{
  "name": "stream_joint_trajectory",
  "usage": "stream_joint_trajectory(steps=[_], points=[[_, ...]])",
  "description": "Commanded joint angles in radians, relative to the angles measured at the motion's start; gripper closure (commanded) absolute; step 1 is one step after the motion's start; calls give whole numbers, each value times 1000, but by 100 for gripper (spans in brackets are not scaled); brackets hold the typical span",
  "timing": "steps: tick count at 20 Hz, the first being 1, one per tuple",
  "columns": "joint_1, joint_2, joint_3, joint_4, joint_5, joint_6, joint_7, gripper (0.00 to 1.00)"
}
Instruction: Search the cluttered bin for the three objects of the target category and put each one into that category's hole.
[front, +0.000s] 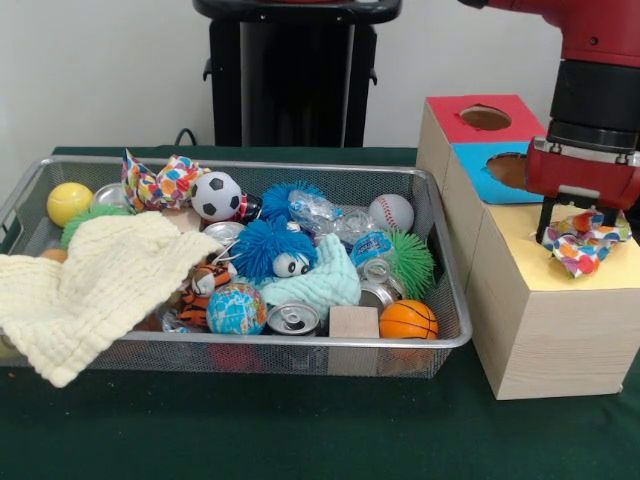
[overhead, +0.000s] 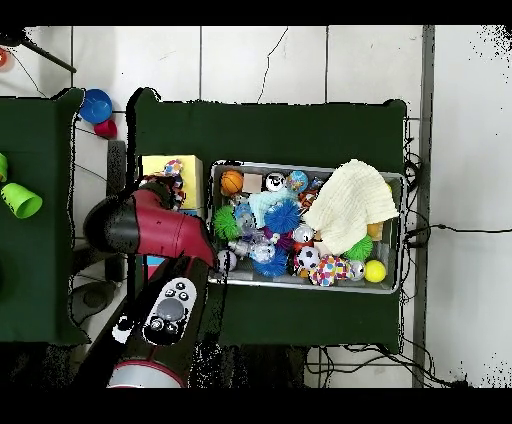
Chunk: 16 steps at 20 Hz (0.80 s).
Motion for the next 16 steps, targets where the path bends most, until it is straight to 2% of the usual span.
stream_joint_trajectory(steps=[1,4,5,9,16], points=[[16,48,-61,48,-27,246,198,0],[12,51,-68,39,-33,258,185,0],[-6,45,-50,42,-28,252,177,100],[-25,30,-23,64,-31,225,159,100],[9,24,-68,61,-32,269,193,100]])
